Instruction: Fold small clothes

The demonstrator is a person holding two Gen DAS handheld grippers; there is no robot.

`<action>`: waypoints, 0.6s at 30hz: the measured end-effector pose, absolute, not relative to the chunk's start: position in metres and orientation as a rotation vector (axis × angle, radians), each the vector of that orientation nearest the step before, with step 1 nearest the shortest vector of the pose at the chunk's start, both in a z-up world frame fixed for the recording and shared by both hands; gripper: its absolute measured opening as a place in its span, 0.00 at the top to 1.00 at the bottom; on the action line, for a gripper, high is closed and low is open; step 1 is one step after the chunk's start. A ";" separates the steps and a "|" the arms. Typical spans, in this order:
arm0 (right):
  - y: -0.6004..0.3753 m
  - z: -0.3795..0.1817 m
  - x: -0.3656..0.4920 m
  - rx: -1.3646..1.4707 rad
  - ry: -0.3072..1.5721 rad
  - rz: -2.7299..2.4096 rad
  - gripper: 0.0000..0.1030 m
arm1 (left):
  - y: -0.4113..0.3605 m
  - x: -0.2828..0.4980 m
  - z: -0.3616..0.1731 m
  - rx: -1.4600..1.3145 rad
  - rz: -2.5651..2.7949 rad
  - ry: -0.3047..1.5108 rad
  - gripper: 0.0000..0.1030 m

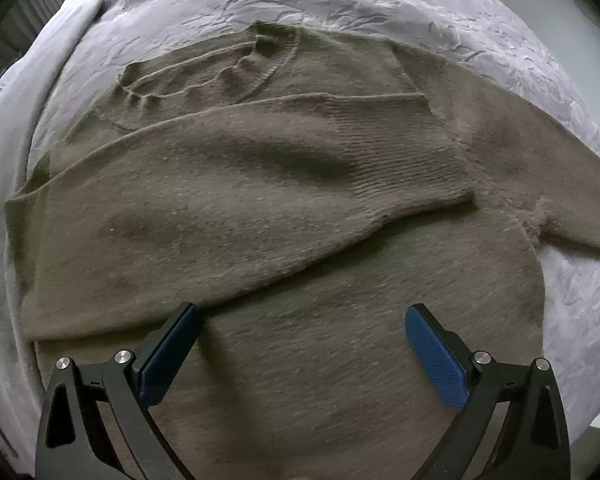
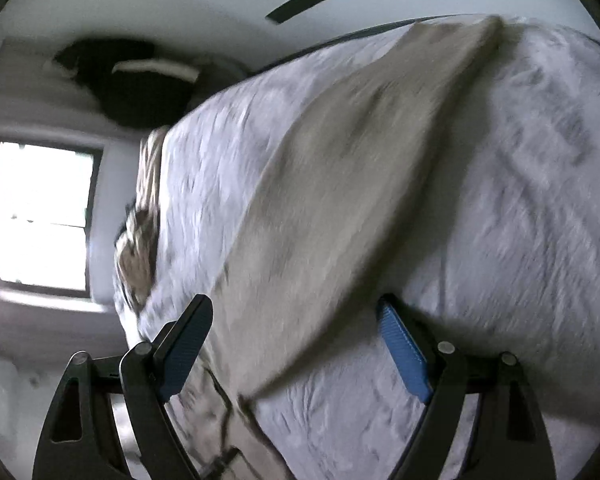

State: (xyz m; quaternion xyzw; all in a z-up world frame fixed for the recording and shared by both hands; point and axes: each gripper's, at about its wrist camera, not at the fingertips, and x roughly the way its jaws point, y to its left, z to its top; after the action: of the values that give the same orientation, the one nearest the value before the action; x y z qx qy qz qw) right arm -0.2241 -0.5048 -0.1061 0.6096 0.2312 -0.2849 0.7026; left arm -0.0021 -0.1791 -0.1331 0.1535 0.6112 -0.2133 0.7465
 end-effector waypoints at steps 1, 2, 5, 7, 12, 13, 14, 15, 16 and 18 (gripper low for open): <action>-0.508 -0.106 -0.224 1.358 0.505 -0.635 0.16 | -0.181 -0.004 -0.133 0.338 -0.471 1.336 0.01; -0.514 -0.104 -0.222 1.349 0.496 -0.638 0.16 | -0.184 -0.004 -0.133 0.341 -0.478 1.335 0.01; -0.527 -0.098 -0.215 1.321 0.484 -0.636 0.16 | -0.190 -0.006 -0.133 0.339 -0.503 1.337 0.01; -0.534 -0.095 -0.209 1.316 0.475 -0.630 0.16 | -0.194 -0.009 -0.131 0.331 -0.507 1.330 0.01; -0.541 -0.100 -0.198 1.351 0.471 -0.609 0.15 | -0.206 -0.017 -0.128 0.311 -0.496 1.324 0.01; -0.542 -0.101 -0.196 1.354 0.474 -0.605 0.15 | -0.207 -0.019 -0.128 0.311 -0.492 1.323 0.01; -0.541 -0.101 -0.194 1.354 0.480 -0.603 0.15 | -0.208 -0.020 -0.128 0.314 -0.486 1.323 0.01; -0.542 -0.101 -0.192 1.354 0.489 -0.603 0.15 | -0.211 -0.021 -0.129 0.316 -0.480 1.324 0.01; -0.542 -0.101 -0.190 1.355 0.500 -0.607 0.15 | -0.215 -0.019 -0.129 0.317 -0.476 1.325 0.01; -0.541 -0.102 -0.186 1.355 0.528 -0.617 0.19 | -0.216 -0.018 -0.130 0.320 -0.467 1.327 0.01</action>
State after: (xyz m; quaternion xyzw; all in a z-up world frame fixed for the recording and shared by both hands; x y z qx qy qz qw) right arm -0.1864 -0.5412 -0.1020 0.6093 0.2374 -0.2775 0.7038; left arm -0.0175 -0.2164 -0.1296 0.1466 0.6074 -0.2139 0.7509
